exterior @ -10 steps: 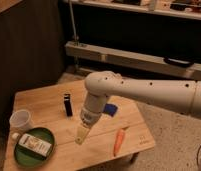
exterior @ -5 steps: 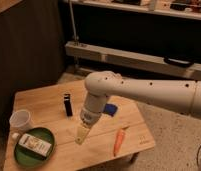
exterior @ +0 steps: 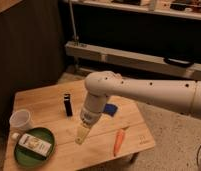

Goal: Knock the eraser over

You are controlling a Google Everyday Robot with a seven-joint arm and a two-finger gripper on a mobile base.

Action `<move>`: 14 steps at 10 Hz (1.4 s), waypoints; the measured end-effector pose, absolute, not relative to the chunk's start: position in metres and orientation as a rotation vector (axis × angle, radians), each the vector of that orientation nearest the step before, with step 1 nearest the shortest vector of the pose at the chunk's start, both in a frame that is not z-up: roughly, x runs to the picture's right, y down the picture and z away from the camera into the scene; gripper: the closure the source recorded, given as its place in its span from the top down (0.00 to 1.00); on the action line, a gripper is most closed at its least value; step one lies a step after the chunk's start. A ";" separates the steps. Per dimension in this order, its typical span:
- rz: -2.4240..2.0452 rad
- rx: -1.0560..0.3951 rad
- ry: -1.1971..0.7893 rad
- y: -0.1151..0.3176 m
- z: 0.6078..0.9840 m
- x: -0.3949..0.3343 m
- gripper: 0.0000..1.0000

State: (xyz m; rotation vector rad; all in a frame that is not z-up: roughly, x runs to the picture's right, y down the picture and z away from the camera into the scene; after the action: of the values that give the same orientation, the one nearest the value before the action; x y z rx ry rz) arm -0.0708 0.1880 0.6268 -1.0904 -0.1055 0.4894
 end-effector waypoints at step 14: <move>0.432 -0.614 -0.315 0.089 0.663 -0.038 0.46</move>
State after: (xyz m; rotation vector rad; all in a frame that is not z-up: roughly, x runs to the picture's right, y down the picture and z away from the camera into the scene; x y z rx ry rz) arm -0.0375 0.0887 0.6626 -0.6143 -0.3148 0.4321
